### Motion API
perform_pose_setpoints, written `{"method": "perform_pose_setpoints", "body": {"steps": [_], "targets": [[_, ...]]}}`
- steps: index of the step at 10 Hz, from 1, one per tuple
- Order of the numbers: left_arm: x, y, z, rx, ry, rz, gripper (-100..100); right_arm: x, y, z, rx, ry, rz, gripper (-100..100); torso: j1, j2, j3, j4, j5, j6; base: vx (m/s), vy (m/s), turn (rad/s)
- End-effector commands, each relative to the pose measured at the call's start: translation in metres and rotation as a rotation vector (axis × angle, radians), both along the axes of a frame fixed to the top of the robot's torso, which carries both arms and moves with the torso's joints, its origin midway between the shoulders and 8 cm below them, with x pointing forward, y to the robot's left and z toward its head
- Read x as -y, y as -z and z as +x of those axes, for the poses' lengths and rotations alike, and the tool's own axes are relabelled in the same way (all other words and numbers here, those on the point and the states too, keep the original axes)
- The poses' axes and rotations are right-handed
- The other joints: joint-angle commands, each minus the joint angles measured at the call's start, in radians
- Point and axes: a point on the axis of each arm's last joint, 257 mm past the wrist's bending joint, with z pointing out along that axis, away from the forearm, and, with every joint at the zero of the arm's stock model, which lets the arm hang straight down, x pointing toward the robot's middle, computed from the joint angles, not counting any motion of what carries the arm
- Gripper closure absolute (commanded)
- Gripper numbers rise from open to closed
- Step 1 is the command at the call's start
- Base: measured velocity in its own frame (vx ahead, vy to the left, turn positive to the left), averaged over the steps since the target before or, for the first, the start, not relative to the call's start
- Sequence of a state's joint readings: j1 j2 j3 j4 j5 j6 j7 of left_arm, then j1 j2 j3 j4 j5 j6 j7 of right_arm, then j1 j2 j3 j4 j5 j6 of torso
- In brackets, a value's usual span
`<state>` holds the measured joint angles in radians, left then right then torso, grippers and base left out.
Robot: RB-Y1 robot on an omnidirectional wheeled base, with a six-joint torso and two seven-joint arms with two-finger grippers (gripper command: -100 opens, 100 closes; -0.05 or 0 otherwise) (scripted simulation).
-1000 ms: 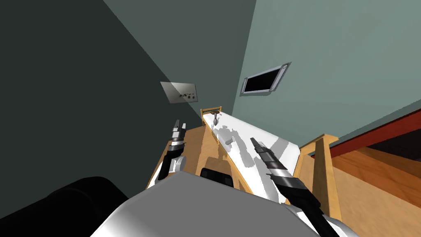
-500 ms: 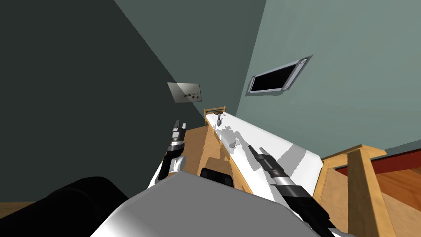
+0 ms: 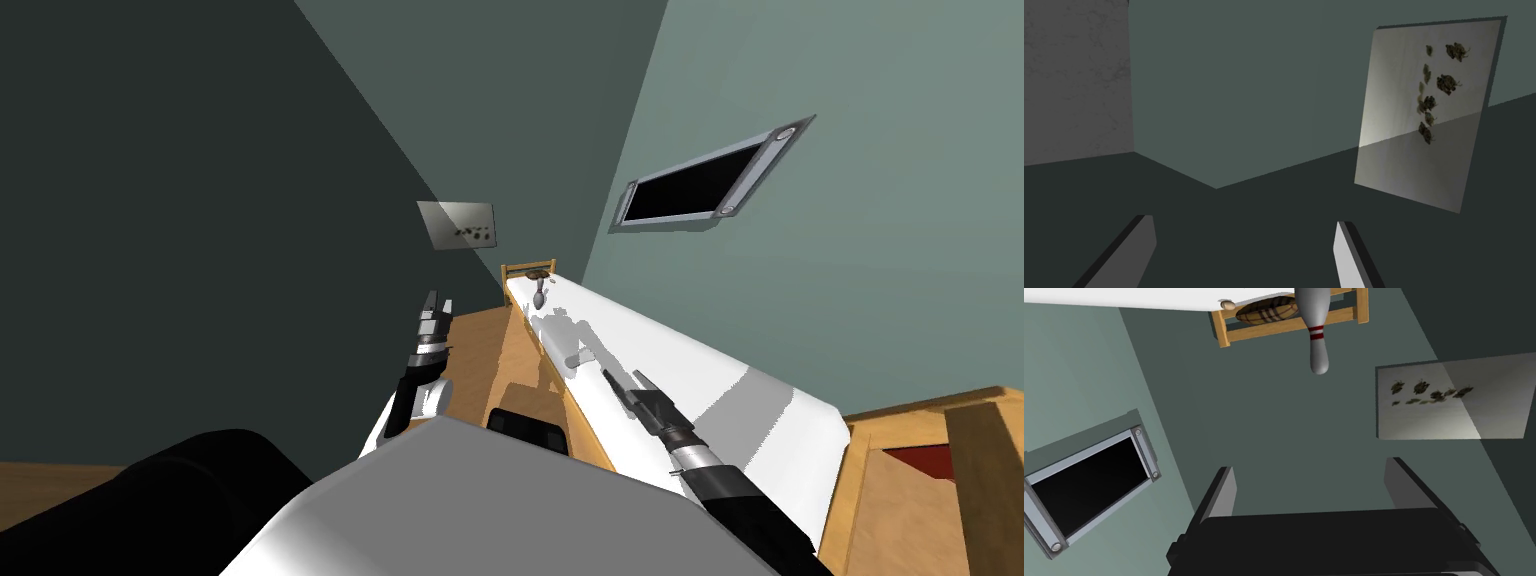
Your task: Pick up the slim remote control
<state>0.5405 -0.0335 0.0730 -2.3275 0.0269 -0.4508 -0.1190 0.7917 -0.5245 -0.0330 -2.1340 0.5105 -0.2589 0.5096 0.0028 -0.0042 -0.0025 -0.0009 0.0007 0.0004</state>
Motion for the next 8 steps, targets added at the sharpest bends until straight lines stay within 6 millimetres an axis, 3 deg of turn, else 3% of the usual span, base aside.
{"method": "perform_pose_setpoints", "body": {"steps": [1, 2, 5, 8], "targets": [[0.000, 0.000, 0.000, 0.000, 0.000, 0.000, 0, 0.007, 0.021, -0.010, -0.046, -0.025, -0.104, -100, 0.000, 0.000, 0.000, 0.000, 0.000, 0.000, 0.077, 0.040, 0.152], [0.000, 0.000, 0.000, 0.000, 0.000, 0.000, 0, 0.006, 0.023, -0.011, -0.047, -0.032, -0.131, -100, 0.000, -0.001, 0.000, 0.000, 0.000, 0.000, 0.074, 0.028, 0.077], [0.000, 0.000, 0.000, 0.000, 0.000, 0.000, 0, 0.020, 0.062, -0.032, -0.125, -0.097, -0.312, -100, 0.000, -0.001, -0.001, 0.000, 0.000, 0.000, 0.088, 0.042, 0.118], [0.000, 0.000, 0.000, 0.000, 0.000, 0.000, 0, 0.027, 0.084, -0.045, -0.163, -0.152, -0.441, -100, 0.000, -0.002, -0.001, 0.000, 0.000, 0.000, 0.092, 0.028, 0.086]]}}
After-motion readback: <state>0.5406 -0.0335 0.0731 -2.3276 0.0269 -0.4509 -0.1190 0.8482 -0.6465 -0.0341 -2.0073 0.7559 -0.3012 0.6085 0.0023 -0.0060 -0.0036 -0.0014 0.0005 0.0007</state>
